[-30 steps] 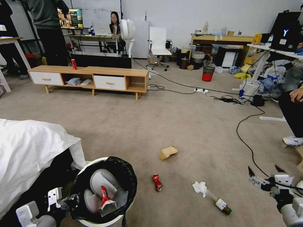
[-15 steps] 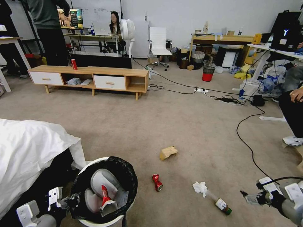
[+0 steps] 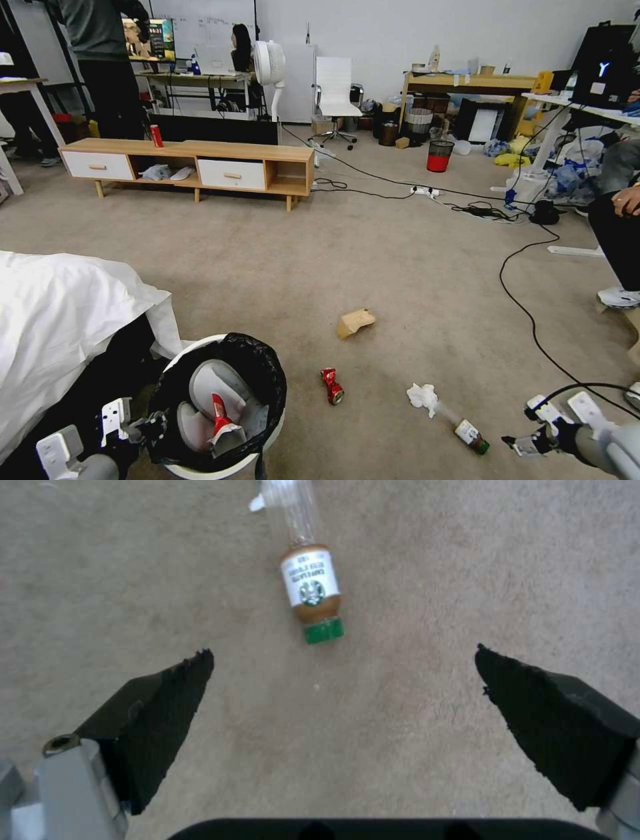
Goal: Pick up the trash bin, then pick up the garbage from the floor and place it into the trash bin.
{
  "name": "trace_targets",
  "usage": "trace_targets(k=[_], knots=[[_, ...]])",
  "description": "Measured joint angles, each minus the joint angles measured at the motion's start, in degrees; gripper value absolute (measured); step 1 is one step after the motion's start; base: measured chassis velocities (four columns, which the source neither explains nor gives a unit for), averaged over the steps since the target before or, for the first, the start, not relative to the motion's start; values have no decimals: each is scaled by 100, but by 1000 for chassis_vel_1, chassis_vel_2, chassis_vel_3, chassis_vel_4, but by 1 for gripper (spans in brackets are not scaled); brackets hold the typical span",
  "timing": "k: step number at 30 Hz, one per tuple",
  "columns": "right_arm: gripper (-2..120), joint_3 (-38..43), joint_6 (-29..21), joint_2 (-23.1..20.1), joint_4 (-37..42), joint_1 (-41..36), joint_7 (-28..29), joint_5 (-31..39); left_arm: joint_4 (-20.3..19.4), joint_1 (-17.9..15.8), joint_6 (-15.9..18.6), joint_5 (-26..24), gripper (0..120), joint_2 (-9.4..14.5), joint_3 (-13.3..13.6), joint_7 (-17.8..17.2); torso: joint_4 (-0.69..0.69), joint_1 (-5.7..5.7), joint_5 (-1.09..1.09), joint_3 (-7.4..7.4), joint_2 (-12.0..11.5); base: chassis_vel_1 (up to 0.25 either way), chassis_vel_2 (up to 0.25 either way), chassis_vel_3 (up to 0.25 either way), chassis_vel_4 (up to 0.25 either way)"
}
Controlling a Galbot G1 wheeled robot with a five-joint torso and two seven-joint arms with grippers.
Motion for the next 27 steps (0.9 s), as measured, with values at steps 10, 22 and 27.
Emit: trace_targets(k=[10,22,27], knots=[[100,-807,533,278,-1251,1110,237,-71,40,5,-6,49,1,-135,-60,-15,3,0,0,0,0,0,0,0,0],[100,-1013,1173,607,-2215,1600,476,-276,169,-100,0,63,1,-94,8,-42,1,0,0,0,0,0,0,0,0],[100,-1262,1494,769,-2581,1770,633,-393,201,-117,6,64,1,-65,15,-44,0,0,0,0,0,0,0,0,0]])
